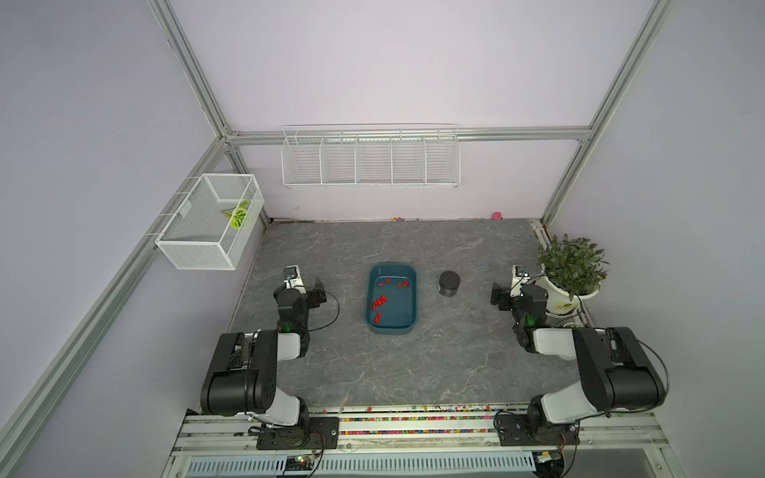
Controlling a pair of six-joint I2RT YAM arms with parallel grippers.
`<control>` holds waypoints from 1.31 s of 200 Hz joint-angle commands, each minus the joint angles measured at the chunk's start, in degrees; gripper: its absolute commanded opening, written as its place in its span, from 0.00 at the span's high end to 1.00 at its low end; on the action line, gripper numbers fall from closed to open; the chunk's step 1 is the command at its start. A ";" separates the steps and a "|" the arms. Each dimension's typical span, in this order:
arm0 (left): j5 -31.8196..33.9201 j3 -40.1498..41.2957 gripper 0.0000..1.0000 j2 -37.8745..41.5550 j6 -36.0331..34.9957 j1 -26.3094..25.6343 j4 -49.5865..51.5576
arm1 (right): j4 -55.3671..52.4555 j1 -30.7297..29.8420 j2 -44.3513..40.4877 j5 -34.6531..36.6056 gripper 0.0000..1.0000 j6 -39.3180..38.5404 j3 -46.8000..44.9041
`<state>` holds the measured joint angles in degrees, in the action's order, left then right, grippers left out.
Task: Take the screw protection sleeves out of the storage box
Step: Pick up the screw protection sleeve from the storage box.
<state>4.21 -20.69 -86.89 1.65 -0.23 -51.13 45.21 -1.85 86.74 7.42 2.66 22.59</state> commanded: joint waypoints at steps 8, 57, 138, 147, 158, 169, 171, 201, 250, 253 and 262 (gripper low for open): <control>-1.88 -0.81 0.00 0.51 -0.04 0.10 0.80 | 0.05 0.16 0.17 -0.39 0.01 -0.44 0.78; -1.88 -0.80 0.00 0.48 -0.04 0.14 0.78 | -0.08 0.13 0.16 -0.39 0.01 -0.41 0.81; -1.79 -0.89 0.00 0.41 0.03 0.10 0.92 | -0.01 0.11 0.12 -0.39 0.01 -0.45 0.77; -1.47 -0.64 0.00 0.69 -0.19 0.08 0.71 | 0.03 0.09 0.06 -0.39 0.01 -0.45 0.72; 0.58 0.15 0.00 1.62 -0.13 -0.03 -0.44 | 0.10 0.15 0.03 -0.33 0.01 -0.44 0.72; 2.65 0.41 0.00 4.20 -0.33 -0.40 0.50 | 0.16 0.10 0.07 -0.39 0.01 -0.50 0.60; 3.13 0.21 0.00 4.96 -0.42 -0.59 1.45 | 0.43 0.13 0.03 -0.43 0.01 -0.64 0.54; 4.10 -7.64 0.00 16.80 3.76 -2.84 25.51 | -7.59 -2.47 -6.15 2.09 0.01 -2.94 2.51; -8.02 -15.74 0.00 23.99 18.64 -3.37 44.04 | -39.35 -3.69 -19.48 1.22 0.01 7.68 13.01; -8.60 -16.00 0.00 24.24 19.40 -3.37 44.70 | -41.00 -3.69 -20.07 1.78 0.01 9.29 13.68; -10.62 -16.80 0.00 24.73 21.22 -3.37 45.85 | -46.05 -3.62 -21.60 4.36 0.02 14.71 15.78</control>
<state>1.37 -35.83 -63.42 14.15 -3.40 -17.23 18.15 -5.34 69.38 8.49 5.78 33.85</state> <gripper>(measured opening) 0.999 0.991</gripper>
